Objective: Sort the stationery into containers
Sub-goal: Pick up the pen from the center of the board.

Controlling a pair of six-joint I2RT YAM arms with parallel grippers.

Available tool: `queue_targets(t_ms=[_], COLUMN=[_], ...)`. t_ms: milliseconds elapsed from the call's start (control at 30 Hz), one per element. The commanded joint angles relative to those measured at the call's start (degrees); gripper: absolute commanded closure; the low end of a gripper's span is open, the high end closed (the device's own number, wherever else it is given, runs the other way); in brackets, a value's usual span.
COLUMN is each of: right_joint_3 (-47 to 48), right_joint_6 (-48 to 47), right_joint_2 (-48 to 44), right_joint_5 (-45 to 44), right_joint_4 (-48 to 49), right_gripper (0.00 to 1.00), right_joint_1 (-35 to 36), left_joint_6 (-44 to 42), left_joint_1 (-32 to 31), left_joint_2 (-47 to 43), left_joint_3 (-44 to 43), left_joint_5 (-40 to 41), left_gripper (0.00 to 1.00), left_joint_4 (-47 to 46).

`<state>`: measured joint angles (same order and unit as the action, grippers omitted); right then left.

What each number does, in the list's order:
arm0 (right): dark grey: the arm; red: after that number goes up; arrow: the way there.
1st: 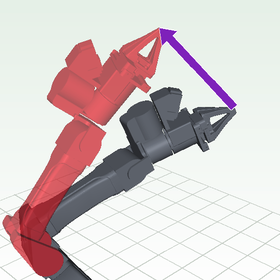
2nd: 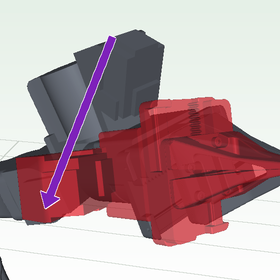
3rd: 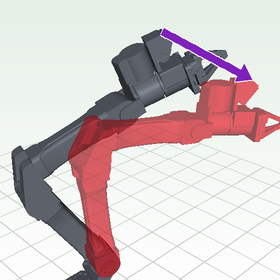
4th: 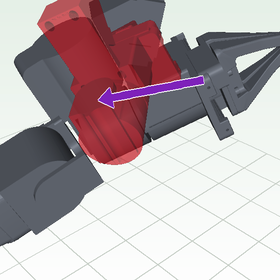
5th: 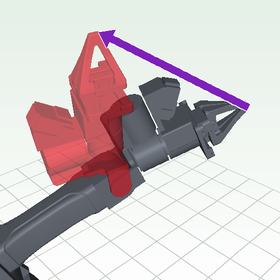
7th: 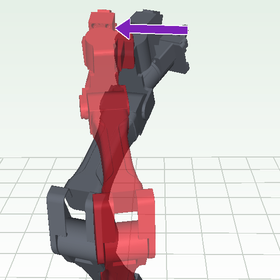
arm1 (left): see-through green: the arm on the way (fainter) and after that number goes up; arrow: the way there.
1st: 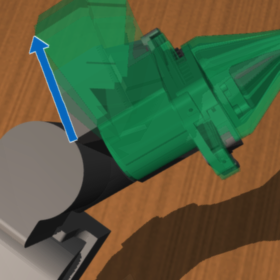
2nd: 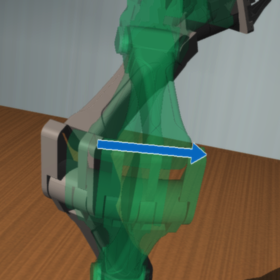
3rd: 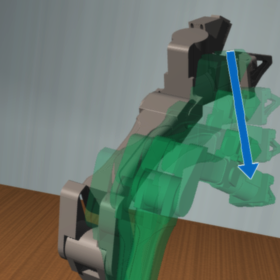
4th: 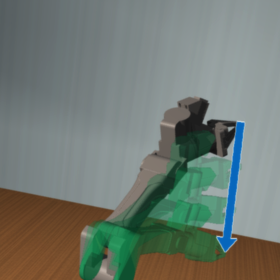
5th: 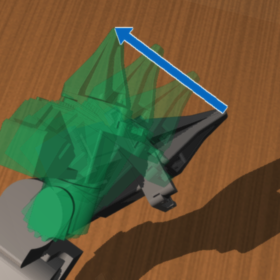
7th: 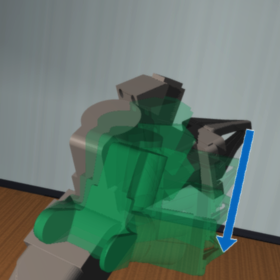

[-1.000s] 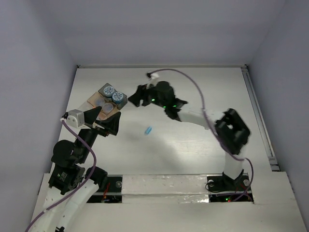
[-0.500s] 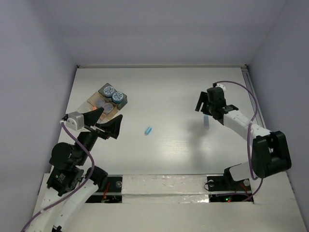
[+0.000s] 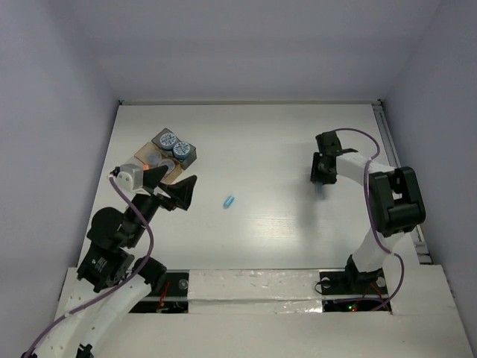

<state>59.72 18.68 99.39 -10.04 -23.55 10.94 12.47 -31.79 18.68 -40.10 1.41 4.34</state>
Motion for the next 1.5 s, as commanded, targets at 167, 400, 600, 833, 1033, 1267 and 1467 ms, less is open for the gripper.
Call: queue_targets(t_ms=[167,400,600,833,1033,1267,1467], right_joint_3=[0.7,-1.5,8.0,13.9,13.9,14.1,15.2], right_joint_6=[-1.2,3.7,7.7,8.7,8.8,9.1,8.9], right_joint_2=[0.6,-13.2,-11.7,-7.0,-6.7,-6.1,-4.8], right_joint_5=[7.4,22.2,20.8,16.7,16.9,17.3,17.3], right_joint_4=[2.7,18.5,30.6,39.0,42.4,43.5,43.8], right_gripper=[0.89,0.94,0.93,0.92,0.91,0.91,0.9], right_joint_1=[-0.3,10.1,28.1,35.4,38.6,40.5,41.6], left_joint_6=[0.0,1.5,1.9,1.3,1.9,2.0,2.0], left_joint_1=[-0.3,-0.3,0.2,2.3,5.5,7.0,7.0], left_joint_2=[9.6,15.2,21.2,25.3,25.7,27.3,27.9], left_joint_3=[-1.4,-1.3,-1.5,-1.8,-1.7,-1.7,-1.8], left_joint_5=[-5.8,-16.0,-19.0,-14.3,-15.1,-19.0,-19.5], left_gripper=[0.01,0.01,0.11,0.32,0.4,0.51,0.61], left_joint_4=[0.6,-1.8,-2.0,0.0,-1.1,-2.0,-2.0])
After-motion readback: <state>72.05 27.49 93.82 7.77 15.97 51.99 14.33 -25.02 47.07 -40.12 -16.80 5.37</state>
